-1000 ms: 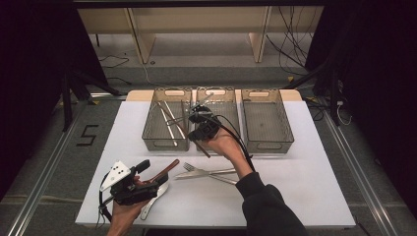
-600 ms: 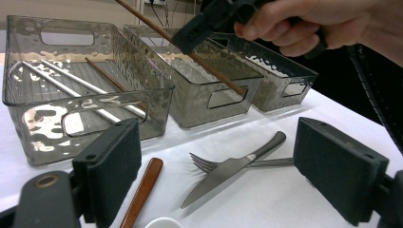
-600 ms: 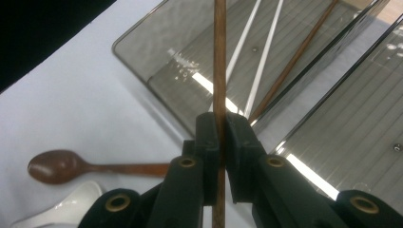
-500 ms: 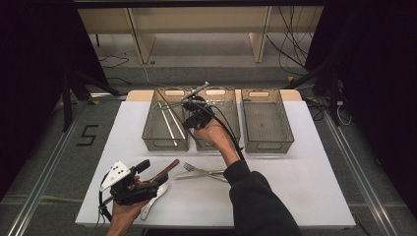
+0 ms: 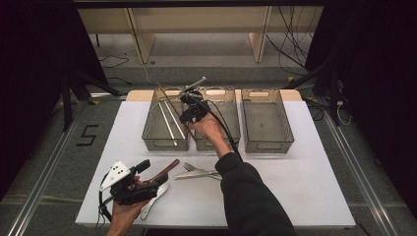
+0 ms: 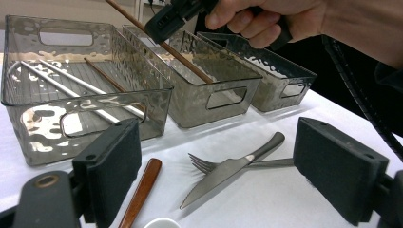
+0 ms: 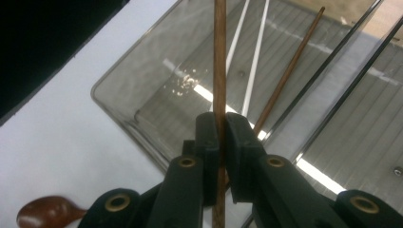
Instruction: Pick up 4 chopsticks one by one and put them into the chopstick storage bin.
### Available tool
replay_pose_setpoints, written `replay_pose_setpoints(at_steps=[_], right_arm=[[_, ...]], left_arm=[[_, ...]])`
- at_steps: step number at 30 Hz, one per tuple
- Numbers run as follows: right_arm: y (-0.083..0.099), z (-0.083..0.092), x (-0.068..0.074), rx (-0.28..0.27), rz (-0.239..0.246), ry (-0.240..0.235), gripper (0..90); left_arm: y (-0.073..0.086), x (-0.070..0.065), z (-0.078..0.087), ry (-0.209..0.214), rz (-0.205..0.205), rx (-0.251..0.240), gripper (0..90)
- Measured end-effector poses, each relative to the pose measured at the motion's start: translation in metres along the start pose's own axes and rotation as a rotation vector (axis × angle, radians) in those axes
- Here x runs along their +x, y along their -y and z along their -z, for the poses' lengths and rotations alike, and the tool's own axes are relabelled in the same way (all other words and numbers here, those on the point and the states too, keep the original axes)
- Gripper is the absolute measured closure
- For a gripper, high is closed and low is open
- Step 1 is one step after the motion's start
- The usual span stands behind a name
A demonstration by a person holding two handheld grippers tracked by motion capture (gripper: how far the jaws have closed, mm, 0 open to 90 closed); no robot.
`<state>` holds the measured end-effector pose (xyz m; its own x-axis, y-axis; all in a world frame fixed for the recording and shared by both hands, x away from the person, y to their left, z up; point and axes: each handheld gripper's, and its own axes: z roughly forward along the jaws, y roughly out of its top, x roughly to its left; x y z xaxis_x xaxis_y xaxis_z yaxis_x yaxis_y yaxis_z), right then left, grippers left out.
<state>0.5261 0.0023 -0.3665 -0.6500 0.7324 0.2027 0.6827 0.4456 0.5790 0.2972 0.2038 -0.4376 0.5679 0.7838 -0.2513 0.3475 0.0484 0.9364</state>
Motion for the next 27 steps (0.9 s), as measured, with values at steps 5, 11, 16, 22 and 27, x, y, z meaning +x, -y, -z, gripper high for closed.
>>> replay_pose_setpoints(at_steps=[5,11,16,22,27], right_arm=[[-0.007,-0.003,0.002,-0.010,-0.009,0.003,85.0],[-0.012,-0.007,0.002,-0.027,-0.033,0.003,85.0],[-0.014,-0.012,0.003,-0.039,-0.051,0.013,85.0],[-0.018,-0.016,0.004,-0.048,-0.062,0.013,84.9],[-0.019,-0.019,0.005,-0.053,-0.071,0.018,84.9]], left_arm=[[0.000,0.000,0.000,0.000,0.000,-0.001,15.9],[0.000,-0.001,0.000,0.001,0.000,-0.002,16.0],[0.000,0.000,0.000,0.002,0.000,-0.002,15.9],[0.000,0.000,0.000,0.002,0.001,-0.002,15.9],[0.000,0.000,0.000,0.004,0.003,-0.003,15.9]])
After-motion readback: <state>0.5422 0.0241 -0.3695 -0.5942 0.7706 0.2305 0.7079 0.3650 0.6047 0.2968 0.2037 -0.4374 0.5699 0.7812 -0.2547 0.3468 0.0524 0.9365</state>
